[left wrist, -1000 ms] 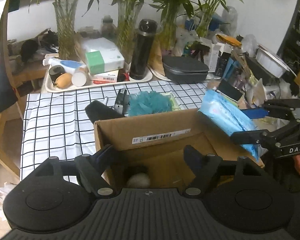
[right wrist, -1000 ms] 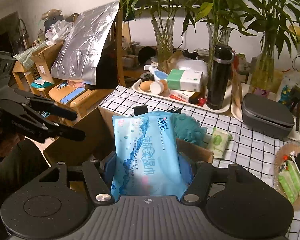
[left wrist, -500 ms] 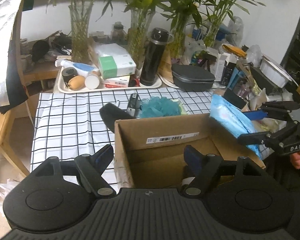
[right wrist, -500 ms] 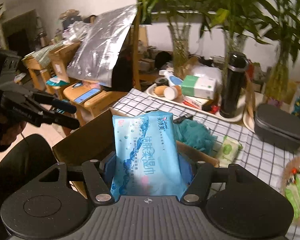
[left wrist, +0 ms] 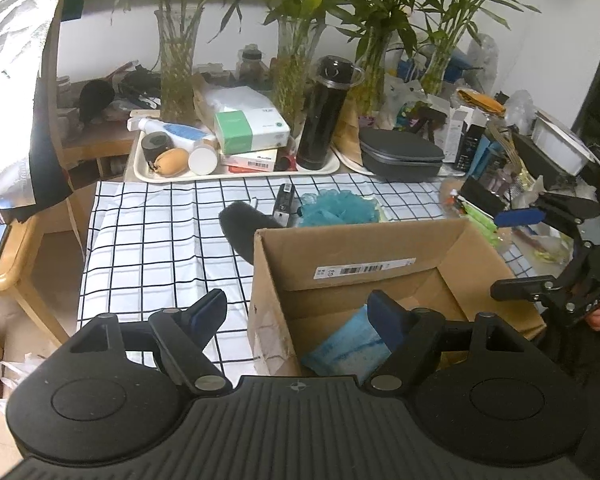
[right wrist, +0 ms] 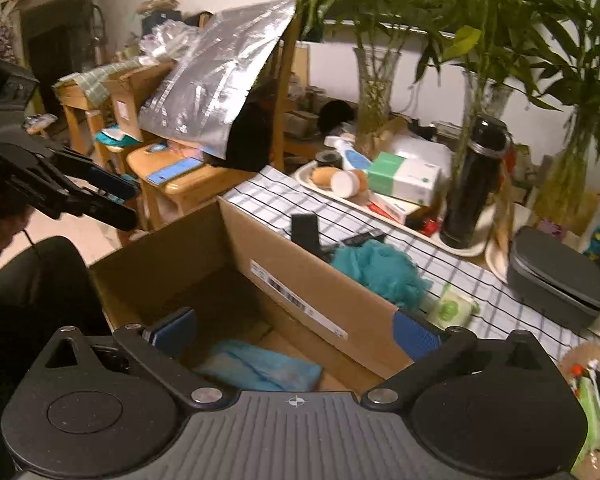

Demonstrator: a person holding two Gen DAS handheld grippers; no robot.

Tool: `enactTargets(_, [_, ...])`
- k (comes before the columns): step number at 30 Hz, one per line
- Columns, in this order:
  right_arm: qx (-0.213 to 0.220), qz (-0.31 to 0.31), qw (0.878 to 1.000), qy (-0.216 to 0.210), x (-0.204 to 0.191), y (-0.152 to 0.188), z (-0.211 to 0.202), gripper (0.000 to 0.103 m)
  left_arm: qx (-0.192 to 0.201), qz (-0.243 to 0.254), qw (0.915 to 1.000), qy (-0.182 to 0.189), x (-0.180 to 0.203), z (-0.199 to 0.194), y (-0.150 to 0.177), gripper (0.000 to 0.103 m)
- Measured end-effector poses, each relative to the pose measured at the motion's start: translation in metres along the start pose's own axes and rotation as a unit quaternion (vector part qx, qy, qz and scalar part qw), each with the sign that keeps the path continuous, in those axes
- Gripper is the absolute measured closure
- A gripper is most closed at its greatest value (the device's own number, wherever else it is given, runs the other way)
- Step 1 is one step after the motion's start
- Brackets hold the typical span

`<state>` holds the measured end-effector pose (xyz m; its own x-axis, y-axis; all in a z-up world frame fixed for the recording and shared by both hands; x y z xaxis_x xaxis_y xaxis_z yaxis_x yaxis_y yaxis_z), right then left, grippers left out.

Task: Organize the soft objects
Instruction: 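Reach the left gripper to the black foam sponge and grasp it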

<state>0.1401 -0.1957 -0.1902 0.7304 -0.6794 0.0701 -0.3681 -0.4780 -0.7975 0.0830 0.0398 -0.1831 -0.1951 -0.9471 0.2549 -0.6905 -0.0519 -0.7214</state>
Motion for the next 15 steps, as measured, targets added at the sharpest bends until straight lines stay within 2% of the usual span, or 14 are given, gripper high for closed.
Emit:
enactTargets(6, [-0.017,0.021,0.999,0.042,0.009,0.003,0.0,0.0,0.01,0.002,0.9999,-0.009,0.0,0.002,-0.001,0.026])
enactTargets(15, [-0.025,0.08,0.994,0.067,0.028,-0.001,-0.005,0.0,0.025,0.023,0.9989,-0.033,0.002,0.007,-0.006,0.026])
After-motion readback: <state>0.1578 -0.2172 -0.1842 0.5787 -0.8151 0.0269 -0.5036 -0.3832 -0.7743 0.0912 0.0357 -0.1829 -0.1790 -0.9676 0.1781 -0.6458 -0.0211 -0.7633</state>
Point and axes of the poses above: each gripper's, at about its wrist camera, not at the fingertips, and z roughly the way its jaws point, x to its right, y to its underside, the point moved 5 cm from there along z, roughly the way its jaws point, and after that the axes turned 10 degrees about y, right-handed, at the moved point
